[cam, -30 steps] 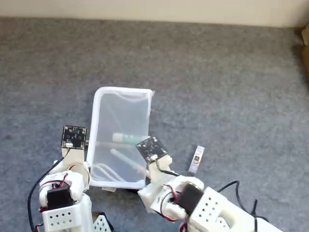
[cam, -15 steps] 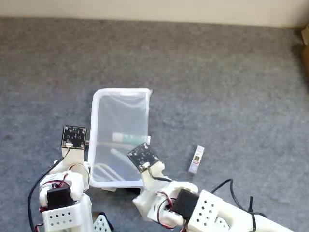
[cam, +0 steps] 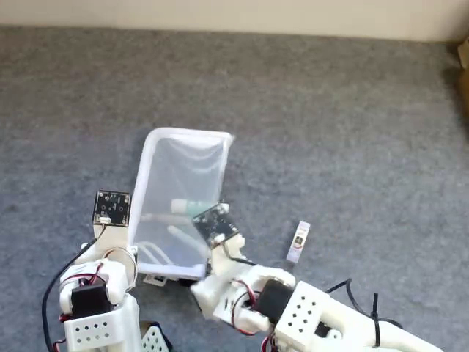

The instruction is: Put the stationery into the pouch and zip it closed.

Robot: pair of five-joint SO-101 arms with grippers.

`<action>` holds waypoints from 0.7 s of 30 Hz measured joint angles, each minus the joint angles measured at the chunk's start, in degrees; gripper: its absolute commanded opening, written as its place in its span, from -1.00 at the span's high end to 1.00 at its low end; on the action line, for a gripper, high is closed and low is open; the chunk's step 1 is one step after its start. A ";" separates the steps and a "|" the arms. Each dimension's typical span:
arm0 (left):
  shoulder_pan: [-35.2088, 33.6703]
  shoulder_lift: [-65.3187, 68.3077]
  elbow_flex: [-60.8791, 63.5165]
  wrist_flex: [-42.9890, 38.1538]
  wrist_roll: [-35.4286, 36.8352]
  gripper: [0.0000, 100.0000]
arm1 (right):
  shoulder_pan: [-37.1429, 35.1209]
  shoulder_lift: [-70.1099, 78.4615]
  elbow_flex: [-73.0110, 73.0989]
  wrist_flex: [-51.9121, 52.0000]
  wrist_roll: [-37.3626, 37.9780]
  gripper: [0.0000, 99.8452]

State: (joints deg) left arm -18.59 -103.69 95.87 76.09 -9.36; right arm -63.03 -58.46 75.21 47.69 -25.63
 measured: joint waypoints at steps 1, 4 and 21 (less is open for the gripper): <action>0.00 0.00 0.00 0.00 0.00 0.99 | 0.88 0.09 0.62 -0.97 0.00 0.92; 0.00 0.00 0.00 0.00 0.00 0.99 | 2.64 0.18 2.81 -3.43 0.00 0.92; 0.00 0.00 0.00 0.00 0.00 0.99 | 1.76 0.18 4.13 -2.55 0.00 0.69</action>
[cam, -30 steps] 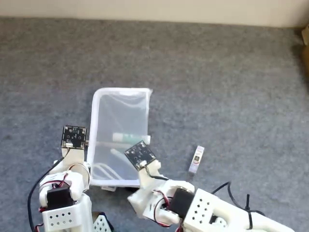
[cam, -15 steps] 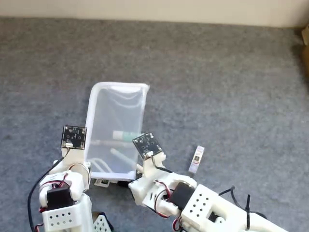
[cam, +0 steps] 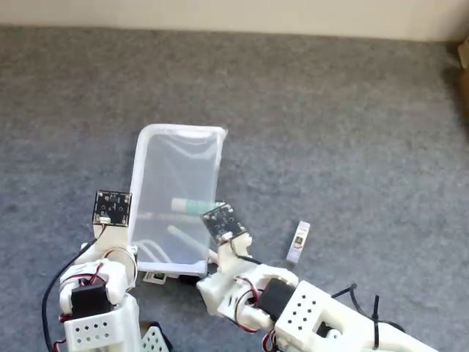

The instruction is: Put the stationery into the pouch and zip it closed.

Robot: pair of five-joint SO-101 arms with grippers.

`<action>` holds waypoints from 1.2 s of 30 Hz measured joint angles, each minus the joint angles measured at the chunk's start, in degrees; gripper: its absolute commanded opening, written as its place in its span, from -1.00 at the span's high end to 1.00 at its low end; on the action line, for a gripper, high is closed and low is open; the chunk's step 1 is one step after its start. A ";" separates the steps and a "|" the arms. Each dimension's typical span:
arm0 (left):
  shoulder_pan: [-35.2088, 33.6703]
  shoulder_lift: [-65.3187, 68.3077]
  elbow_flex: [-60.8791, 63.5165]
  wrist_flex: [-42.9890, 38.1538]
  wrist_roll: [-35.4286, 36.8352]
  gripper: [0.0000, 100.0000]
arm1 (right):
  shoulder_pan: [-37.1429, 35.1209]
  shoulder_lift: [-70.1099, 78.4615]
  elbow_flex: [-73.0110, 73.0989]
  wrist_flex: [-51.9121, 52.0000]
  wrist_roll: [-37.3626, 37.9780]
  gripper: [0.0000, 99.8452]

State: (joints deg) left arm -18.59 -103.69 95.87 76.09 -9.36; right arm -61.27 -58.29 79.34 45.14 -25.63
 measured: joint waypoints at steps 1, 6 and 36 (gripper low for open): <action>0.00 0.00 0.00 0.00 0.00 0.99 | -0.35 0.00 0.00 0.00 0.00 0.70; 0.00 0.00 0.00 0.00 0.00 0.99 | -0.79 0.00 0.00 0.00 0.00 0.78; 0.00 0.00 0.00 0.00 0.00 0.99 | 15.38 -0.09 -4.66 8.00 15.30 0.99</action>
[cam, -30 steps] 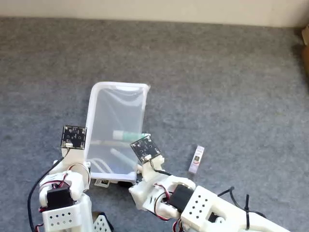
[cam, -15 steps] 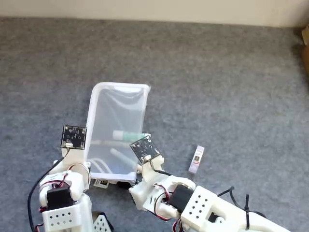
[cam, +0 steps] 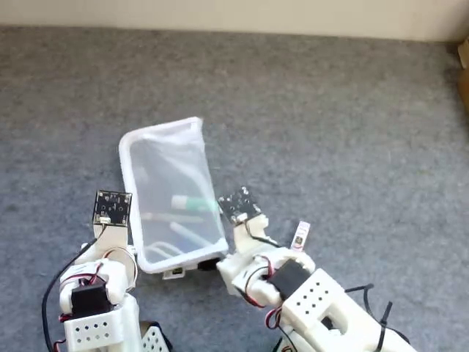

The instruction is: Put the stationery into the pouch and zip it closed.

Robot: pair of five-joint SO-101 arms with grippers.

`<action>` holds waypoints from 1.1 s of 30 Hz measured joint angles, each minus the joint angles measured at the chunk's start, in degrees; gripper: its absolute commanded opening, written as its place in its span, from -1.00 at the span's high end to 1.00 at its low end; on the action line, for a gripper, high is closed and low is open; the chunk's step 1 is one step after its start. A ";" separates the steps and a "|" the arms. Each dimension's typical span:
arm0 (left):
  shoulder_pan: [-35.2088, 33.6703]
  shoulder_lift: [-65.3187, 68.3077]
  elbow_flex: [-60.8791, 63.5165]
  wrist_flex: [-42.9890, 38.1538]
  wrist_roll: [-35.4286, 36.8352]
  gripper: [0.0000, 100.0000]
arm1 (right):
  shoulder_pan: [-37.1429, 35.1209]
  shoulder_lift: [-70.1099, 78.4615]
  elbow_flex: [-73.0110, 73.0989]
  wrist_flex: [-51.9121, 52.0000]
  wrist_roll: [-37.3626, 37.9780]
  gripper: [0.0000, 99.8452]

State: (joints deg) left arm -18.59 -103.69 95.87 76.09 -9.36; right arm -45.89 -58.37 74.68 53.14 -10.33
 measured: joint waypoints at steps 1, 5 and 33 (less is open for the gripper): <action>0.00 0.00 0.00 0.00 0.00 0.99 | 0.79 0.00 -0.88 1.14 0.70 0.99; 0.00 0.00 0.00 0.00 0.00 0.99 | 3.25 0.09 -6.59 5.80 1.67 0.99; 0.00 0.00 0.00 0.00 0.00 0.99 | 14.77 22.33 -52.22 40.62 20.84 0.99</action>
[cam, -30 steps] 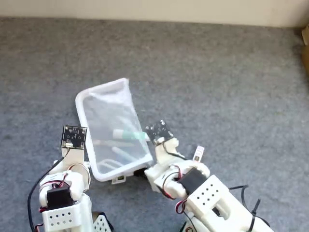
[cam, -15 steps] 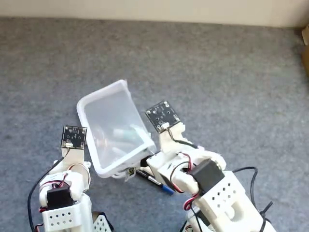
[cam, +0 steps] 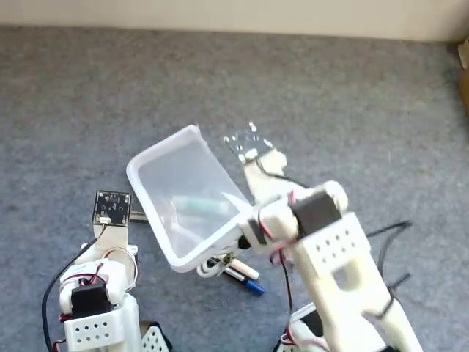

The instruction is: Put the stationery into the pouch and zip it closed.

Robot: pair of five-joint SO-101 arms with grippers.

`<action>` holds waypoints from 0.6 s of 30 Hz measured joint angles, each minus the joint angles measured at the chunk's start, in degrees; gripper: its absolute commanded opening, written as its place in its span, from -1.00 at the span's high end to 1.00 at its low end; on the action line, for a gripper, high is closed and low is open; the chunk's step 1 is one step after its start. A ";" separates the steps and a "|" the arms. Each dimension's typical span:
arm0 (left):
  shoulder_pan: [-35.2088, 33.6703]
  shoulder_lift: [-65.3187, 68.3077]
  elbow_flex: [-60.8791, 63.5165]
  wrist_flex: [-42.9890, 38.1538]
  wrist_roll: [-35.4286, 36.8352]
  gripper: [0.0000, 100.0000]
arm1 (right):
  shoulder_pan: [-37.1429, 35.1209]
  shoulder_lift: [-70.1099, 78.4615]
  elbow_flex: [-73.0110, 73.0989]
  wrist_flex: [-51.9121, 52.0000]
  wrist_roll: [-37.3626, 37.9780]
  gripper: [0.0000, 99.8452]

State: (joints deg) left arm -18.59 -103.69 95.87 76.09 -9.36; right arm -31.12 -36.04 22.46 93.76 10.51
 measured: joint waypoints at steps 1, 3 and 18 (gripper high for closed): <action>0.00 0.00 0.00 0.00 0.00 0.99 | 0.53 2.55 -2.46 1.67 1.05 0.99; 0.00 0.00 0.00 0.00 0.00 0.99 | 0.97 7.38 -7.38 4.48 2.55 0.99; 0.00 0.00 0.00 0.00 0.00 0.99 | 8.53 37.98 -25.76 0.00 4.04 0.97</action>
State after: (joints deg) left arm -18.59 -103.69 95.87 76.09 -9.36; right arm -22.59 1.93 -3.30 93.76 14.55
